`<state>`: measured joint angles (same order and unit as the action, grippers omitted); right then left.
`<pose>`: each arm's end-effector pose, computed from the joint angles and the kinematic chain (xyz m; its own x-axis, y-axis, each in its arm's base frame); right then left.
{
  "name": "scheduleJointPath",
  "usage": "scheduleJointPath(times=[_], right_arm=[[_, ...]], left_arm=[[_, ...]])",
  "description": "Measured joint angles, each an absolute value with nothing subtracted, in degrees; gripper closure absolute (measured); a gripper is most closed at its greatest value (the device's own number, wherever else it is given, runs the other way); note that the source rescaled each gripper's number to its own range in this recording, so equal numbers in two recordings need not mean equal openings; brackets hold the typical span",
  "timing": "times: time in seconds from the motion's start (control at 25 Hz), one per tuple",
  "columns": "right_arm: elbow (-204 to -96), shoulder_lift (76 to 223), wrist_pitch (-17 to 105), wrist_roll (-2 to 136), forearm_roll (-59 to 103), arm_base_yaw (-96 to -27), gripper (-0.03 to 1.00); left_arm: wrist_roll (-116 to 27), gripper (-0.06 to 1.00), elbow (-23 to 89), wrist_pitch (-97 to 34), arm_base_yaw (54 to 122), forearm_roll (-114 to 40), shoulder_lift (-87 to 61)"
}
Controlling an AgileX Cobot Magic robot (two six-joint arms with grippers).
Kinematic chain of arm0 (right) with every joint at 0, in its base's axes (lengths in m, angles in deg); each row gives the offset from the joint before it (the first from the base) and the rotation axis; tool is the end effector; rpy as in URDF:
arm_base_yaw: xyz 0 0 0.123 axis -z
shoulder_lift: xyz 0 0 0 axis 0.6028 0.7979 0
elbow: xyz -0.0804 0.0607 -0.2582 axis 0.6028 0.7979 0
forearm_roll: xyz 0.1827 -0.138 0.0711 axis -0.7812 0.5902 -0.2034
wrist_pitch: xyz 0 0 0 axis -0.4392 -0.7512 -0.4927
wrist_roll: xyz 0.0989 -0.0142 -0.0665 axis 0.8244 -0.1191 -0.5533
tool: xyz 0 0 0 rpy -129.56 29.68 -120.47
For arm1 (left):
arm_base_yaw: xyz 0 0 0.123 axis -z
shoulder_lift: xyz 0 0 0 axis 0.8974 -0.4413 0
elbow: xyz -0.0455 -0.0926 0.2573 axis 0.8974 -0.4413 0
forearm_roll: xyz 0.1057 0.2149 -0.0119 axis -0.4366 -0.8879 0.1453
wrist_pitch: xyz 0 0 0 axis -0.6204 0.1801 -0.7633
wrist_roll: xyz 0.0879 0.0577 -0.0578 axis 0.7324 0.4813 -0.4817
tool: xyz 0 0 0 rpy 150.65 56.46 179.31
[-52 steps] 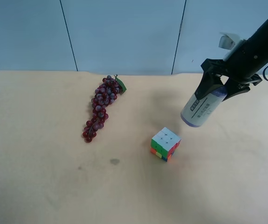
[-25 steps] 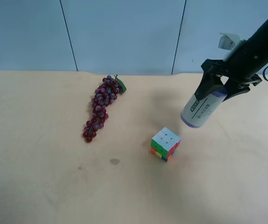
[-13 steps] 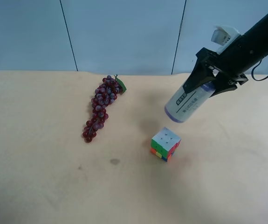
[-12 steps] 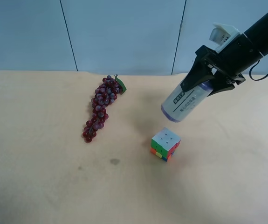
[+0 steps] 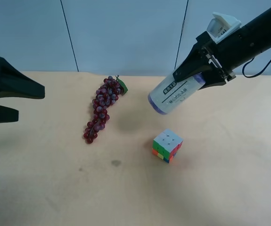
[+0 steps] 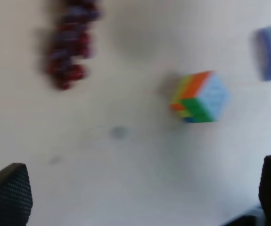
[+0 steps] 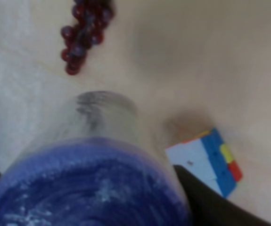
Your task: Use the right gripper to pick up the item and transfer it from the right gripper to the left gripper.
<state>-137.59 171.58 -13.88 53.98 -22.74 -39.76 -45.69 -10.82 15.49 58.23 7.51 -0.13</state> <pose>0.3053 0.1026 0.2447 -0.9341 -0.1424 -0.3273 -0.3365 0.6569 0.6748 0.1925 -0.0604 0.2518 -0.8387 -0.2462 -0.4857 0.1485 0.7547 -0.6390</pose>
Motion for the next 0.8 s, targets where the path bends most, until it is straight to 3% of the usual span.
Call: scheduleJointPath(times=[0.4,0.8], right_arm=[[-137.6,171.6,-15.6,47.0,-32.6,-39.8,0.96],[-137.6,179.9,-15.2,44.7,-40.0,-41.7,0.96]], left_arm=[[-26.1,0.07,-10.8,25.0,58.2,30.0,-13.9],[-16.7,0.1,-10.4,29.2,58.2,38.2,-24.9]])
